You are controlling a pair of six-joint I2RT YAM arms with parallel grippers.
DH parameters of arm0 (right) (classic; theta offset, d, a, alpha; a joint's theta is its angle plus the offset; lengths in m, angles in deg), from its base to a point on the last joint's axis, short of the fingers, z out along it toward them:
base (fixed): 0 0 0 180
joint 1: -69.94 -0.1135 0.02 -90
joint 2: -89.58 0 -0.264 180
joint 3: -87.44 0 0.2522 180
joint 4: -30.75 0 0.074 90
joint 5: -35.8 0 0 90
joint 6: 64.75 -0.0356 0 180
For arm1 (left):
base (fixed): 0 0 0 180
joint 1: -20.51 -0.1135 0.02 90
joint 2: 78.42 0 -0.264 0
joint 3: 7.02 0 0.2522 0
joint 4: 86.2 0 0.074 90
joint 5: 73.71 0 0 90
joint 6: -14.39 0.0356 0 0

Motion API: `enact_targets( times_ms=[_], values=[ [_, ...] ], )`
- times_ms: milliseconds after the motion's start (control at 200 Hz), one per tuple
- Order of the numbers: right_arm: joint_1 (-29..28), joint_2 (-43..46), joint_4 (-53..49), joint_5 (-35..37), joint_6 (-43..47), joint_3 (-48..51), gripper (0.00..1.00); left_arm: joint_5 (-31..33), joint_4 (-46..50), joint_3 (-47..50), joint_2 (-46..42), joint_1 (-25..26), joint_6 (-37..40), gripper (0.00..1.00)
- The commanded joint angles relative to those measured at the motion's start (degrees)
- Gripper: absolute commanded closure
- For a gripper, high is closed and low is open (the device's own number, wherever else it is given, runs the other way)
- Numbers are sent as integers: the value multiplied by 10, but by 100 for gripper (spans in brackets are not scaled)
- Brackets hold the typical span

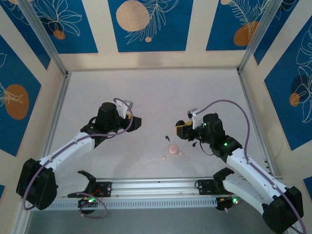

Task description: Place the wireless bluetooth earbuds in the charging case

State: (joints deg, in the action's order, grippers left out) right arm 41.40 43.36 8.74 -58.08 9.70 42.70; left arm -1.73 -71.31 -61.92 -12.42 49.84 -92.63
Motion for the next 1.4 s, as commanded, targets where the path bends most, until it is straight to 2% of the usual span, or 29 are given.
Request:
enact_targets(
  times_ms=[0,85,235,390,655,980,1205,1395],
  values=[
    [-18,-3,92,-60,89,-1,64,-60,-13,-24,-23,7,-19,41],
    [-48,-19,95,-41,141,-14,64,-71,-8,-34,-29,8,-25,41],
    [-105,-65,96,35,226,-45,65,-93,-9,-51,-28,9,-44,42],
    [-142,-120,120,73,274,-74,65,-116,6,-75,-10,13,-56,42],
    [-156,-198,142,77,302,-120,66,-176,15,-101,30,20,-63,43],
    [-170,-250,152,76,318,-159,67,-214,5,-107,61,27,-77,45],
    [-174,-272,157,75,325,-177,67,-214,20,-112,73,29,-73,54],
    [-179,-282,160,77,332,-186,67,-215,34,-115,76,29,-62,75]
  ],
)
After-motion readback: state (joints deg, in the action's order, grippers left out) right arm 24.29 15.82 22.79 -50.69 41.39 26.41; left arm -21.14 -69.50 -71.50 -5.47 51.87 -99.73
